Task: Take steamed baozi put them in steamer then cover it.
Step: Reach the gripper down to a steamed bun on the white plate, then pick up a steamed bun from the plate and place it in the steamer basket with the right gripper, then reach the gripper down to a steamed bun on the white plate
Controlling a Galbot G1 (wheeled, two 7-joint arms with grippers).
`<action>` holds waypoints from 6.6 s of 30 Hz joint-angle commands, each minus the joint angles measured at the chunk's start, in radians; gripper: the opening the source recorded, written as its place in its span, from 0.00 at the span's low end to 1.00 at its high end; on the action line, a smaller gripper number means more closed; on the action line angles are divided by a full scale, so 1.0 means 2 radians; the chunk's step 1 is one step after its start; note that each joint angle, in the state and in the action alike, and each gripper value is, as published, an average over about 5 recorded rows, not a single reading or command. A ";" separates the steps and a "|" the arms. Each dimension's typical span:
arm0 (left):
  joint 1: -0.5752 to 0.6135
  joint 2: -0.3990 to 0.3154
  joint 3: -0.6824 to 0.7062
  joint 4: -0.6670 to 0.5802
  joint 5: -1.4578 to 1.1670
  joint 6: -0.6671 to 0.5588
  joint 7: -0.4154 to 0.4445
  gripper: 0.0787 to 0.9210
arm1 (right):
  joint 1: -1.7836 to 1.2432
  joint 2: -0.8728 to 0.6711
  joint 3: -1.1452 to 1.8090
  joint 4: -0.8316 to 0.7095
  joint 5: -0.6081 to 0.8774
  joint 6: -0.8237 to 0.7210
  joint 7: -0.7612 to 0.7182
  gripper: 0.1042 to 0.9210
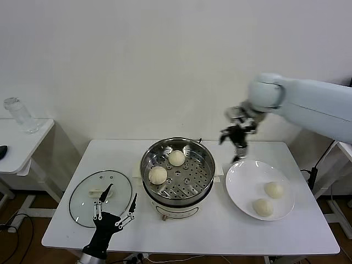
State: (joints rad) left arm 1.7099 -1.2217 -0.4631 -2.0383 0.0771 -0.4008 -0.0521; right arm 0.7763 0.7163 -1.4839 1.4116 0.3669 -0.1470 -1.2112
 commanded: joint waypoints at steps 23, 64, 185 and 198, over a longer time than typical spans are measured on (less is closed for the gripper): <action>0.005 -0.001 -0.010 0.006 0.006 -0.006 -0.001 0.88 | -0.265 -0.091 0.108 -0.051 -0.125 0.056 0.029 0.88; 0.006 0.001 -0.014 0.008 0.007 -0.009 -0.001 0.88 | -0.113 -0.043 0.098 -0.022 -0.112 0.083 0.012 0.66; 0.017 0.007 -0.026 -0.005 0.014 -0.011 -0.002 0.88 | -0.375 -0.043 0.292 -0.241 -0.165 0.101 0.053 0.88; 0.015 0.006 -0.028 -0.003 0.013 -0.010 -0.003 0.88 | -0.383 -0.028 0.302 -0.261 -0.178 0.104 0.053 0.85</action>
State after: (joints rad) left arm 1.7413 -1.2089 -0.5187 -2.0455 0.1044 -0.4219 -0.0569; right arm 0.0256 0.6484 -0.8916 0.9109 0.0218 0.0618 -1.1050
